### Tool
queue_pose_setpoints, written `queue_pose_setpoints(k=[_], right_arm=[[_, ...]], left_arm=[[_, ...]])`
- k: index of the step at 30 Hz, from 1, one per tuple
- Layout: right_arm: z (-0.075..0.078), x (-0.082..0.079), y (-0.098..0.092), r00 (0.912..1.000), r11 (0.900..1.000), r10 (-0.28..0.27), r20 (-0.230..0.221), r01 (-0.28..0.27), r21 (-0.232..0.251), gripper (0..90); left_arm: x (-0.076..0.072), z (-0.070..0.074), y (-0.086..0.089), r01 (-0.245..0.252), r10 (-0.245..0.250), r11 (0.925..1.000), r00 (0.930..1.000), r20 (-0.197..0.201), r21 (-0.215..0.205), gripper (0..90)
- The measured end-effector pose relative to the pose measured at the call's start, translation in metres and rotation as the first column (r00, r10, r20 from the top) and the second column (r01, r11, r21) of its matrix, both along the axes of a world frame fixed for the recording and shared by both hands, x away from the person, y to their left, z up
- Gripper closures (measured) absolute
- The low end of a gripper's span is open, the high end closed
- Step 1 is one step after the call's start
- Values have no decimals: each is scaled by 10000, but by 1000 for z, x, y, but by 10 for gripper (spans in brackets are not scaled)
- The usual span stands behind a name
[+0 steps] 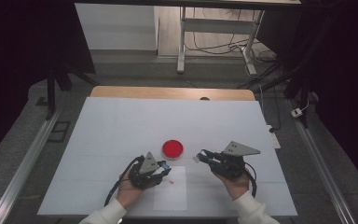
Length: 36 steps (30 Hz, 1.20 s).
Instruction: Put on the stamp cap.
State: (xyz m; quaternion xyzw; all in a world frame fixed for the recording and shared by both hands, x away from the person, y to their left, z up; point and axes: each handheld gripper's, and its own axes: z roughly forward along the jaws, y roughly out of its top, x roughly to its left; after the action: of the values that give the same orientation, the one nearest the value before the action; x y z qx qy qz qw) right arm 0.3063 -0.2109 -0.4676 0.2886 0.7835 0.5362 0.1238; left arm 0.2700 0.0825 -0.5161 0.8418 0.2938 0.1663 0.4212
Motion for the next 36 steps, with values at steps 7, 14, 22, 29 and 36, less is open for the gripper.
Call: queue_pose_setpoints(k=[7,14,22,29,36], right_arm=[[0,-1,1,10000,10000,47,-3,-47,-37,751],[0,0,1,10000,10000,61,-14,-61,-43,751],[0,-1,1,10000,10000,26,5,-26,3,751],[1,-2,2,10000,10000,62,23,-62,3,751],[1,-2,2,10000,9999,68,16,-69,74,751]], left_arm=[[4,-2,-12,150,-150,9999,9999,-9,59,643],[7,-5,-22,308,-307,9995,9995,-91,104,643],[8,-5,-32,446,-445,9989,9990,-91,114,643],[11,-6,-38,536,-535,9985,9985,-146,117,643],[11,-6,-44,630,-628,9979,9980,-122,154,643]])
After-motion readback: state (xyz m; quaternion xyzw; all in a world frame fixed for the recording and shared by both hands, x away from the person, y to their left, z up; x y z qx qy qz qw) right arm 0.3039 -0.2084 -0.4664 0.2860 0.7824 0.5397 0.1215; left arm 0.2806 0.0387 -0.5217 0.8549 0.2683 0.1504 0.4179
